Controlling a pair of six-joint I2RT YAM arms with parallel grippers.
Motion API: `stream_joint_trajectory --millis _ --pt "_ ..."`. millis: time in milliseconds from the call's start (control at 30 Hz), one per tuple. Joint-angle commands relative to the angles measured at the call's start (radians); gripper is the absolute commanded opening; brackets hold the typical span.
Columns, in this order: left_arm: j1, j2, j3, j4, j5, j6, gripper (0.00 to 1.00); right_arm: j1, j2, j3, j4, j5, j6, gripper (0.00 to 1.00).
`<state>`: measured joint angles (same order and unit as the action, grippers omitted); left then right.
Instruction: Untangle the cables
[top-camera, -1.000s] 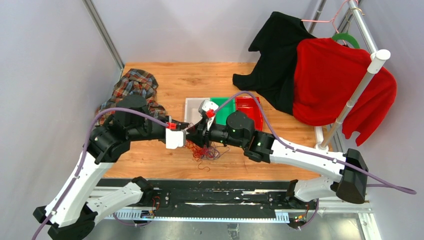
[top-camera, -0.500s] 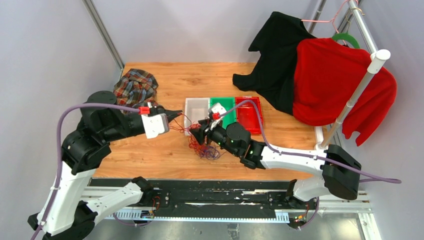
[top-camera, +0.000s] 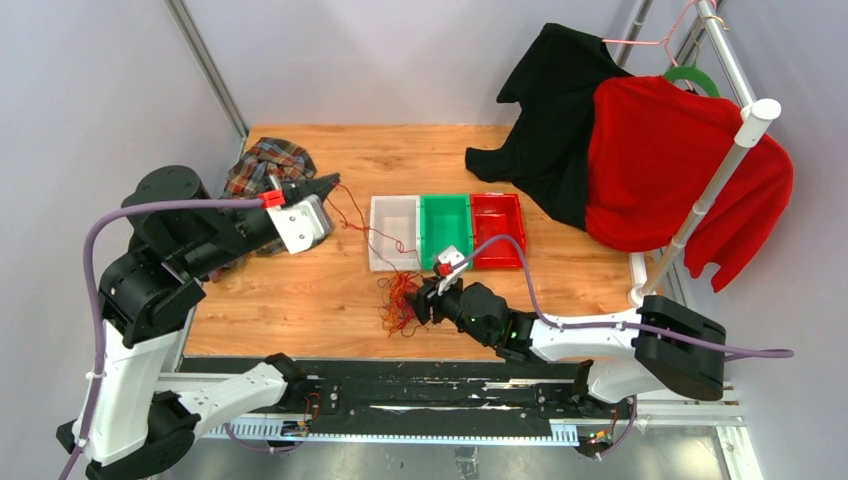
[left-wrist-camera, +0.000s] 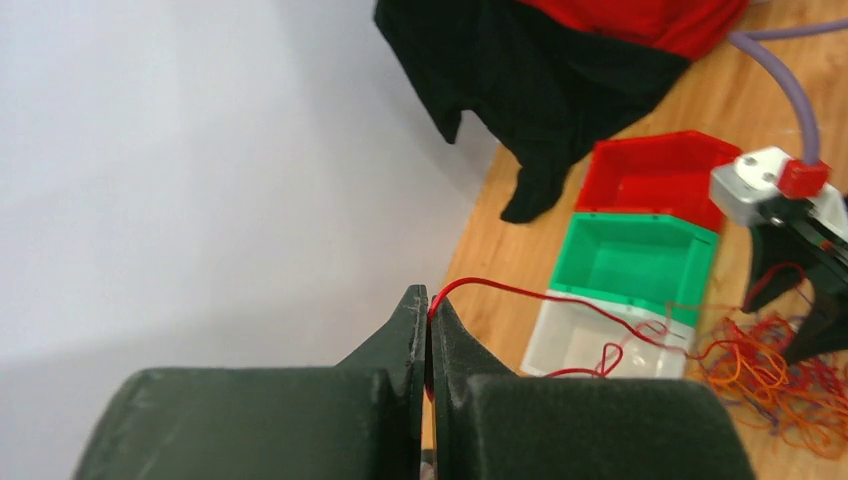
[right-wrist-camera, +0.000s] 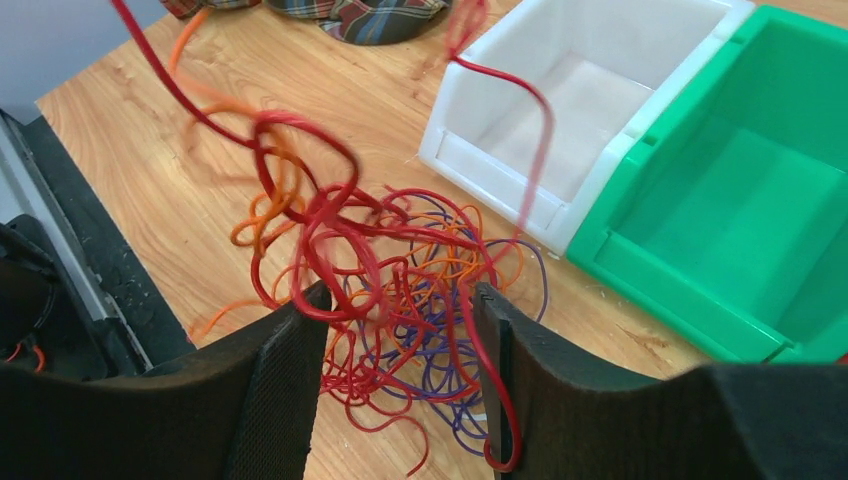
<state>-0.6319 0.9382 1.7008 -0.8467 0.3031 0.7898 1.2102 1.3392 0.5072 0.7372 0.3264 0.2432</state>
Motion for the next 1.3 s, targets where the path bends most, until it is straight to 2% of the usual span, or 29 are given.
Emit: stream_joint_trajectory --millis 0,67,267,367,500,600,700,800,933,967,1033,1133,1167,1267 --pt "-0.007 0.023 0.101 0.084 -0.083 0.009 0.01 0.011 0.039 -0.017 0.031 0.069 0.031 0.55" --pt "-0.006 0.033 0.131 0.120 -0.113 0.013 0.00 0.011 0.074 -0.010 0.032 0.085 0.034 0.53" --pt "-0.007 0.073 0.246 0.204 -0.180 0.030 0.00 0.011 0.161 -0.006 0.045 0.096 0.071 0.40" --pt "-0.006 0.081 0.262 0.311 -0.239 0.067 0.00 0.011 0.179 -0.050 0.063 0.099 0.115 0.35" --pt "-0.006 0.111 0.299 0.458 -0.303 0.117 0.00 0.011 0.163 -0.118 0.068 0.111 0.162 0.18" --pt "-0.007 0.143 0.294 0.521 -0.318 0.162 0.00 0.011 0.113 -0.155 0.013 0.112 0.198 0.13" --pt "-0.007 0.184 0.303 0.591 -0.335 0.176 0.00 0.012 0.059 -0.177 -0.044 0.112 0.216 0.12" --pt "-0.007 0.228 0.321 0.600 -0.328 0.170 0.00 0.012 0.000 -0.172 -0.098 0.138 0.199 0.15" --pt "-0.007 0.287 0.333 0.700 -0.333 0.191 0.00 0.012 -0.083 -0.151 -0.196 0.173 0.166 0.15" --pt "-0.008 0.322 0.373 0.708 -0.336 0.183 0.00 0.012 -0.115 -0.146 -0.210 0.172 0.157 0.20" --pt "-0.007 0.385 0.492 0.682 -0.329 0.169 0.00 0.012 -0.157 -0.119 -0.230 0.172 0.121 0.37" --pt "-0.008 0.453 0.636 0.660 -0.312 0.179 0.00 0.012 -0.159 -0.026 -0.219 0.164 0.034 0.59" --pt "-0.008 0.462 0.660 0.663 -0.305 0.190 0.00 0.012 -0.131 0.013 -0.207 0.150 0.000 0.63" --pt "-0.007 0.465 0.684 0.688 -0.280 0.224 0.00 0.011 0.000 0.152 -0.198 0.086 -0.089 0.65"
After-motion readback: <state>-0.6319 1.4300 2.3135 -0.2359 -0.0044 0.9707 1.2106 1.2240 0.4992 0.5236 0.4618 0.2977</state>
